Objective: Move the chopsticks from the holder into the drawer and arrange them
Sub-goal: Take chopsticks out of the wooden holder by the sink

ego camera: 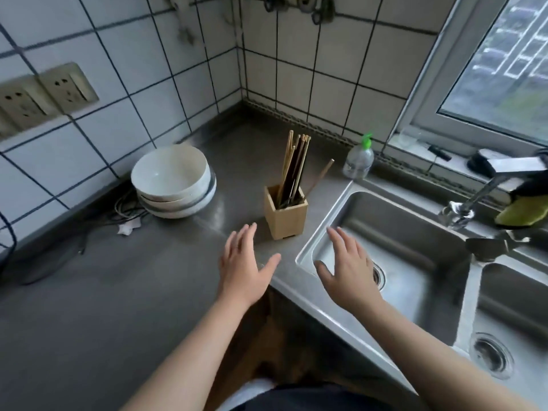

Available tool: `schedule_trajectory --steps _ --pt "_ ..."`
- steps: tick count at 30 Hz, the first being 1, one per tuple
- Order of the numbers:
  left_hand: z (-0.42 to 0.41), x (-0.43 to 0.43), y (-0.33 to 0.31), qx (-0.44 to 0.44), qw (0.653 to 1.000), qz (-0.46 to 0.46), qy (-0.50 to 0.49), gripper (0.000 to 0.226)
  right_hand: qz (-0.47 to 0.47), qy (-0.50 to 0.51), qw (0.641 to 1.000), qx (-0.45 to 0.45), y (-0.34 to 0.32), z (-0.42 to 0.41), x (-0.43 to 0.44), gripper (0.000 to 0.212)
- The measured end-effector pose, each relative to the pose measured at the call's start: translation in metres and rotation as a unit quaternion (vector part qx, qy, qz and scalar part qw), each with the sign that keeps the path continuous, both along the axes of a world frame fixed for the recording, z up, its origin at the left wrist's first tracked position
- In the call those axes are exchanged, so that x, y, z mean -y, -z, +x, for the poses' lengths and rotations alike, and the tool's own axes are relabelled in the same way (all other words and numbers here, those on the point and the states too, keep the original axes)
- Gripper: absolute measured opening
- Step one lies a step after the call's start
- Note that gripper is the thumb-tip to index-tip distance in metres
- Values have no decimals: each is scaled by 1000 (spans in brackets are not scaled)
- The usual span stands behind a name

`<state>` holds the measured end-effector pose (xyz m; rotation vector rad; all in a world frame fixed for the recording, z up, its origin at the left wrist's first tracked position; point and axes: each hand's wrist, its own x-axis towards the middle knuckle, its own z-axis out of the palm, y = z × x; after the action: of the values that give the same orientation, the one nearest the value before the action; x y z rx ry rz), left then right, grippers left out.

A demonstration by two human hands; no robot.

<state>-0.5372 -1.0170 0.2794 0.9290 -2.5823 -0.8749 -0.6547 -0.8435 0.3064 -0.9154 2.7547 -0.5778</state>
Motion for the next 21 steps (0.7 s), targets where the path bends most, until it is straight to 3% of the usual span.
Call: schedule_trajectory --steps 9,14,18,21 --pt "-128 64 0 -8 995 47 87 108 -105 106 983 105 -7 -78 80 83" --pt "-164 81 -1 -42 994 81 57 83 -173 144 962 157 -16 -105 109 81" --pt "-184 106 10 -112 962 239 68 69 -227 167 931 231 -21 -118 133 74" --pt "-199 115 12 -105 934 322 116 46 -293 181 896 279 -22 -134 151 72"
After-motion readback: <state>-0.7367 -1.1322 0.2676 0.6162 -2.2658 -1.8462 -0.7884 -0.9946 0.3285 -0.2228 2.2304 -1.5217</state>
